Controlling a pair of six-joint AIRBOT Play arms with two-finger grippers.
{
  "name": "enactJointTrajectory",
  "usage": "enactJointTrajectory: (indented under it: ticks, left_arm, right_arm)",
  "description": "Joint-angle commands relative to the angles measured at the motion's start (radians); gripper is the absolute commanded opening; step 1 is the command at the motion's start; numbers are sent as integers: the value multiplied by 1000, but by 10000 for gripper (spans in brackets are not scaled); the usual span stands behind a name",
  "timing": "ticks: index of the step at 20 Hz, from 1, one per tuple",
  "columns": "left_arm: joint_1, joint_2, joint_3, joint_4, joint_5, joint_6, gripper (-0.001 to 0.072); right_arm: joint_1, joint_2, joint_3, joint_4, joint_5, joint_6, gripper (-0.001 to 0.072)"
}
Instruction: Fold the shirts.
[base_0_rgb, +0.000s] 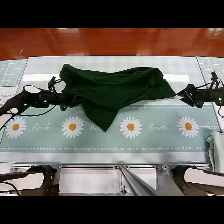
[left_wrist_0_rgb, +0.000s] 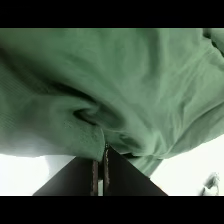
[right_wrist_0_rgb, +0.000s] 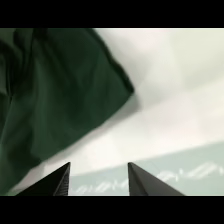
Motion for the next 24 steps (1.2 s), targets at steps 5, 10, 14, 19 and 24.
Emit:
enactJointTrajectory:
  ticks: [5,10,14,19,24]
  left_arm:
    - [-3,-1,8,-1,-8,4,25]
    - [-3,-1,8,-1,-7,11,25]
    - [-3,-1,8,-1,0,11,25]
    - [-3,-1,8,-1,-1,11,25]
    - [37,63,49,-1,-27,64,25]
  right_arm:
    - [-2,-294,261,11,142,56,410]
    - [18,-343,269,84,129,14,410]
    - [75,-357,278,86,98,18,390]
    - [100,-357,291,86,77,11,29]
    - [100,-258,346,44,148,-14,27]
